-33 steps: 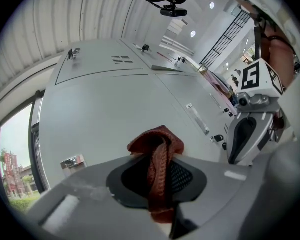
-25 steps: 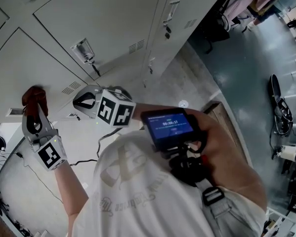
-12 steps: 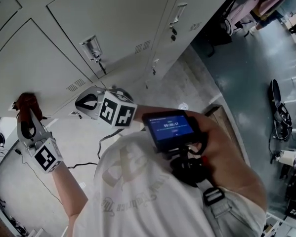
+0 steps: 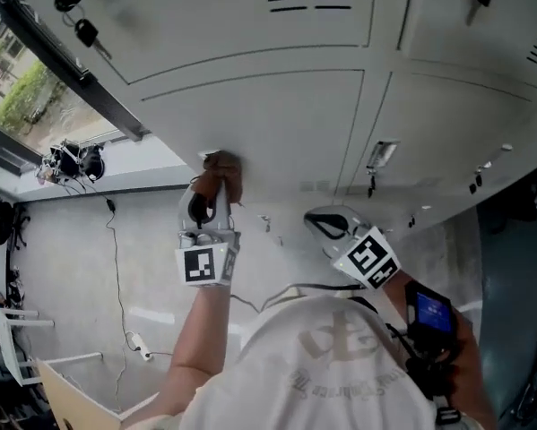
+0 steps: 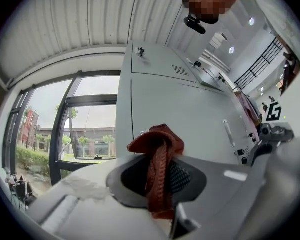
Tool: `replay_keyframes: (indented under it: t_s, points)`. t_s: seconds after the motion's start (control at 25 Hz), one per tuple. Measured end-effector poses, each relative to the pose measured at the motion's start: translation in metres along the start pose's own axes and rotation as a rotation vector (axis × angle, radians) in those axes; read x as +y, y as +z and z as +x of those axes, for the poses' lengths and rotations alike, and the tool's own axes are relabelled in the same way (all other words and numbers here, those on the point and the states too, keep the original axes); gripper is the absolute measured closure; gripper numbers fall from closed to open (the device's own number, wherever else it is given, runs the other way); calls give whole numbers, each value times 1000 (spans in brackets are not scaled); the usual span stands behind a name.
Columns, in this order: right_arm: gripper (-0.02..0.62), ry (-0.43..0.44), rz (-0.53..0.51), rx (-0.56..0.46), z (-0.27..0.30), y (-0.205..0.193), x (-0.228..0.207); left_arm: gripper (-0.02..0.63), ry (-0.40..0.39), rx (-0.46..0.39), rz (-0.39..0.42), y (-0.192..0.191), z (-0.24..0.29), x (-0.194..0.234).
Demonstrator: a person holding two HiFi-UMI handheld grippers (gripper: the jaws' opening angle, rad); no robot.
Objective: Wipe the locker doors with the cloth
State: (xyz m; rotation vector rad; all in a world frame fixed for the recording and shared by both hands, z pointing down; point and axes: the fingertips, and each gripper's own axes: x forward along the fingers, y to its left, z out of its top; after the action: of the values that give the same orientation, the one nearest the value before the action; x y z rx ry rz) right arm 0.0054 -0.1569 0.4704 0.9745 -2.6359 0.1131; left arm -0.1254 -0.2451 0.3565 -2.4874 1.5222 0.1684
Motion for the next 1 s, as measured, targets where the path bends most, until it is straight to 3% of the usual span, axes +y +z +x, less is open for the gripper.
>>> replay_keyframes:
  t_s: [0.12, 0.24, 0.32, 0.44, 0.68, 0.88, 1.0]
  points:
    - [588, 7, 0, 0, 6, 2, 3, 537, 63, 14, -27, -5, -10, 25]
    - [588, 9, 5, 2, 6, 1, 4, 537, 153, 55, -148, -27, -20, 66]
    - [588, 12, 10, 3, 7, -1, 4, 537, 174, 77, -186, -36, -24, 82]
    - [588, 16, 16, 5, 10, -7, 4, 537, 172, 70, -163, -31, -26, 85]
    - [588, 22, 29, -3, 13, -5, 6, 537, 158, -63, -55, 20, -15, 66]
    - [588, 14, 43, -9, 10, -4, 7, 537, 213, -64, -108, 26, -9, 68]
    - [588, 13, 45, -3, 9, -7, 3, 541, 200, -61, -138, 24, -7, 61]
